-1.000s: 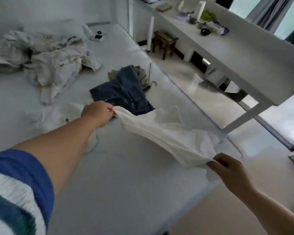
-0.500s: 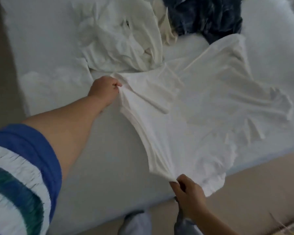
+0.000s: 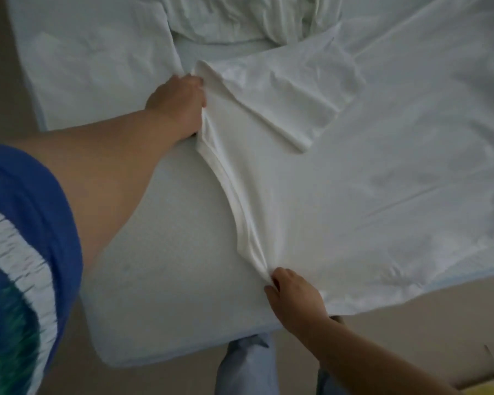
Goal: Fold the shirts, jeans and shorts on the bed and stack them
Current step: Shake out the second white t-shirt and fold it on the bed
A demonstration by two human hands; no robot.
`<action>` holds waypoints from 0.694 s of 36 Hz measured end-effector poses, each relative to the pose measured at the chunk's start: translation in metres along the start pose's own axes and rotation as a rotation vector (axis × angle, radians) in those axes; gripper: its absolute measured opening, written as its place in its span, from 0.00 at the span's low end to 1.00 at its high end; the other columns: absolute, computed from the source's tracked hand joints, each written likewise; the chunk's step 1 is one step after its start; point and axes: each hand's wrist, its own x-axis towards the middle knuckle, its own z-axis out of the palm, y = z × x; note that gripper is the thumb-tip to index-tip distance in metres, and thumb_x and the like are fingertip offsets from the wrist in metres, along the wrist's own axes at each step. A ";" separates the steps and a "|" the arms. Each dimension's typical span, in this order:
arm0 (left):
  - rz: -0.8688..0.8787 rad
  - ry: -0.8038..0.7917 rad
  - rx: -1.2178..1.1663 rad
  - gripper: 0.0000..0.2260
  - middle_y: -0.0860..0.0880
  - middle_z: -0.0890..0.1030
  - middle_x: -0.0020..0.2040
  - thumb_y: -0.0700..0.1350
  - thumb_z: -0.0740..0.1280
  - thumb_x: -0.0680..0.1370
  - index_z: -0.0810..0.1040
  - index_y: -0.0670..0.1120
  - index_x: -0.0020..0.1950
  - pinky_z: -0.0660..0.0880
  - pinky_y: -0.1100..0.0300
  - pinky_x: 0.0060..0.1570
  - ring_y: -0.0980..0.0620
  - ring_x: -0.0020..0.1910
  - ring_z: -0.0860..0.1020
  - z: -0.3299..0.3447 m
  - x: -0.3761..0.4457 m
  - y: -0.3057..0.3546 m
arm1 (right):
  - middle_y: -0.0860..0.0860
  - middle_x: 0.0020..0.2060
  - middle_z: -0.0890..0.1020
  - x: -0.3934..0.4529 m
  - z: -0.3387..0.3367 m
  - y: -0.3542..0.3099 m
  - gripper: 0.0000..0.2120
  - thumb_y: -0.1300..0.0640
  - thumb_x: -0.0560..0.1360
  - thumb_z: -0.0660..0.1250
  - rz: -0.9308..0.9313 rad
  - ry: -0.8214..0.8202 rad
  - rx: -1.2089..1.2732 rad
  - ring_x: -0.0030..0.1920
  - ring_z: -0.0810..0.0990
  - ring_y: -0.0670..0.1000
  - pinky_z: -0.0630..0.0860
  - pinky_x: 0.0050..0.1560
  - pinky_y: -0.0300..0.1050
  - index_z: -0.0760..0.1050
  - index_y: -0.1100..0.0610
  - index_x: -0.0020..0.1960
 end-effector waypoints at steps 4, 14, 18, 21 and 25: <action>0.021 -0.102 0.235 0.21 0.44 0.61 0.74 0.44 0.63 0.77 0.69 0.46 0.71 0.47 0.46 0.72 0.44 0.74 0.54 0.013 0.001 0.004 | 0.49 0.49 0.74 0.007 0.005 0.000 0.10 0.47 0.76 0.59 0.006 -0.055 -0.002 0.50 0.75 0.52 0.70 0.46 0.44 0.71 0.52 0.52; 0.060 -0.017 -0.155 0.20 0.42 0.71 0.68 0.40 0.64 0.74 0.74 0.43 0.66 0.56 0.57 0.67 0.44 0.72 0.62 0.036 -0.068 0.051 | 0.48 0.49 0.78 -0.027 -0.025 0.049 0.10 0.52 0.75 0.64 0.134 0.052 0.108 0.47 0.76 0.48 0.66 0.44 0.38 0.76 0.52 0.55; -0.032 -0.033 -0.332 0.13 0.42 0.77 0.56 0.41 0.64 0.73 0.80 0.44 0.56 0.68 0.56 0.55 0.43 0.57 0.74 0.059 -0.131 0.086 | 0.52 0.47 0.80 -0.050 -0.046 0.089 0.09 0.55 0.75 0.66 0.292 0.121 0.184 0.42 0.74 0.48 0.67 0.44 0.40 0.77 0.55 0.54; -0.293 -0.162 -0.516 0.05 0.44 0.79 0.49 0.44 0.65 0.73 0.80 0.47 0.46 0.69 0.58 0.44 0.43 0.49 0.77 0.088 -0.180 0.115 | 0.52 0.45 0.78 -0.062 -0.059 0.122 0.12 0.56 0.76 0.66 0.431 0.185 0.289 0.43 0.75 0.52 0.68 0.45 0.42 0.75 0.59 0.58; -0.670 -0.384 -0.794 0.07 0.43 0.80 0.41 0.47 0.67 0.73 0.75 0.46 0.36 0.68 0.57 0.39 0.42 0.46 0.79 0.134 -0.232 0.156 | 0.60 0.53 0.76 -0.063 -0.070 0.163 0.20 0.59 0.76 0.66 0.603 0.327 0.518 0.46 0.73 0.54 0.65 0.45 0.44 0.68 0.64 0.65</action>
